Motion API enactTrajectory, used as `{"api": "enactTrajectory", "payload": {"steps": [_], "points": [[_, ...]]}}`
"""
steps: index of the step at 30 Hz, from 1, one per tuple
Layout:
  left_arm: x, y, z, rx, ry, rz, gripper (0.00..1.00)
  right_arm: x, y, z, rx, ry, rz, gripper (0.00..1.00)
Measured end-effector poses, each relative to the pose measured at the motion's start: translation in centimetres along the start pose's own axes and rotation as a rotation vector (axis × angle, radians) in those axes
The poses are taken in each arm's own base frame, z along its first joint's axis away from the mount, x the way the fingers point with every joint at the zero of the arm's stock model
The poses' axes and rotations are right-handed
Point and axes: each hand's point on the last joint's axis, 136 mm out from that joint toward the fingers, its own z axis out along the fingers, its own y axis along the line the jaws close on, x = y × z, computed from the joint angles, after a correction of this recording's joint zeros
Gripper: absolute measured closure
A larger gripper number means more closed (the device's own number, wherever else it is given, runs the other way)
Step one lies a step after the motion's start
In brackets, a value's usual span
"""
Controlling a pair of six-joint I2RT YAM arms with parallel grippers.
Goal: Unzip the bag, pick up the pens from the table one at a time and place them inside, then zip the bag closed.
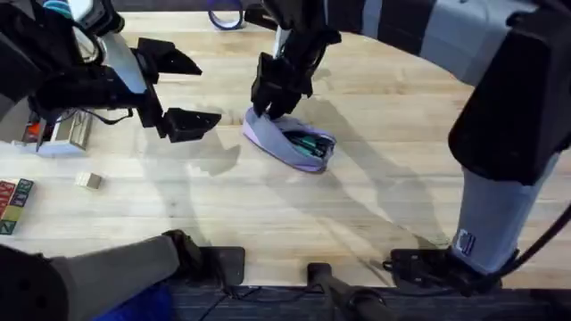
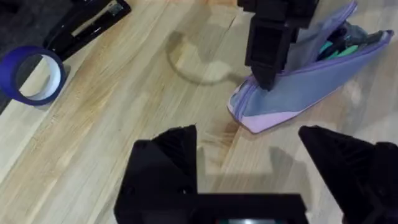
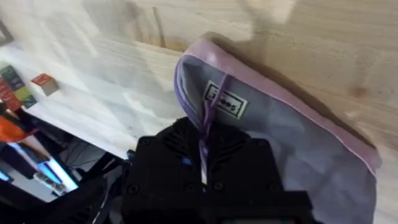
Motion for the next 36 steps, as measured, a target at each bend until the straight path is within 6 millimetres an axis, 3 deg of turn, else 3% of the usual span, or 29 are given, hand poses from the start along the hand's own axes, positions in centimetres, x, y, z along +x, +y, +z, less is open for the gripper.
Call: {"api": "enactTrajectory", "payload": {"steps": [13,24,36], "points": [[0.0,0.0,0.0,0.000,0.000,0.000,0.008,-0.8,0.3,-1.9,0.022,-0.055,-0.066,0.970],[0.0,0.0,0.0,0.000,0.000,0.000,0.008,-0.5,1.3,-6.7,0.023,-0.178,-0.138,0.969],[0.0,0.0,0.0,0.000,0.000,0.000,0.007,-0.3,1.2,-6.9,0.027,-0.173,-0.142,0.969]]}}
